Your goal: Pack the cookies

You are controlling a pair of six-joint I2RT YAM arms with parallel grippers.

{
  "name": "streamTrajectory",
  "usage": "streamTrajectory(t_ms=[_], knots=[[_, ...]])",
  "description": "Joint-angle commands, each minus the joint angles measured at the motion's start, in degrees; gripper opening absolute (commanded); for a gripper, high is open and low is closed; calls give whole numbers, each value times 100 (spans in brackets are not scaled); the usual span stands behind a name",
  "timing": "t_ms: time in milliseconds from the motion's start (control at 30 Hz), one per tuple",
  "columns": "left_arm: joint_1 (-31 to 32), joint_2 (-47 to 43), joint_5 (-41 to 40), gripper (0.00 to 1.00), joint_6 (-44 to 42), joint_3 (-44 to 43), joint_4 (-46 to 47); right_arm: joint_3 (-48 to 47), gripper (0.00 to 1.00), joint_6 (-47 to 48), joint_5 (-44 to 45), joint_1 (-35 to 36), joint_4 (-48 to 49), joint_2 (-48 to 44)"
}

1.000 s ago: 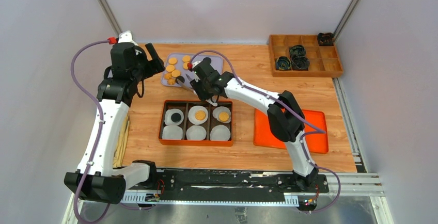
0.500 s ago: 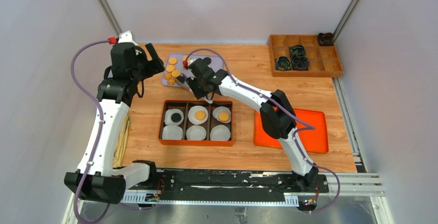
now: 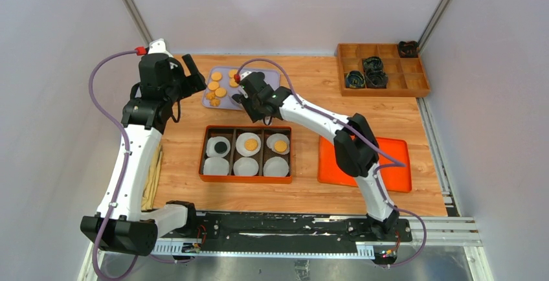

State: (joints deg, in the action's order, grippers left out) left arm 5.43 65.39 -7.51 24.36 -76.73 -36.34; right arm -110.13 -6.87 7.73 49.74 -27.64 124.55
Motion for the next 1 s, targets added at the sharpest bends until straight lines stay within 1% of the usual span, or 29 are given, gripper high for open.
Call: streamTrajectory(t_ms=[0,267,367,467,600,667,767,967], knots=[[2,-109,19,89,-51,-179,-56,351,0,154,288,-67,184,-907],[2,-79,78,89,-11,-246,-66,1394,0,36,1,-38,295,-2228],[2,-1,87,89,6,-352,-96,1840,0,-45,-235,38,232,-2801],[2,182,125,89,21,-563,-233,2329,0,-16,-413,332,105,-3377],[3,241,197,89,42,-607,-234,2775,0,85,-274,1013,-317,-3953],[2,229,184,89,39,-568,-238,2944,0,-2,-288,1368,-471,-4102],[2,188,169,89,35,-492,-242,3119,0,-195,-390,1709,-524,-4201],[2,56,121,89,21,-416,-277,3182,0,-382,-542,2146,-562,-4032]])
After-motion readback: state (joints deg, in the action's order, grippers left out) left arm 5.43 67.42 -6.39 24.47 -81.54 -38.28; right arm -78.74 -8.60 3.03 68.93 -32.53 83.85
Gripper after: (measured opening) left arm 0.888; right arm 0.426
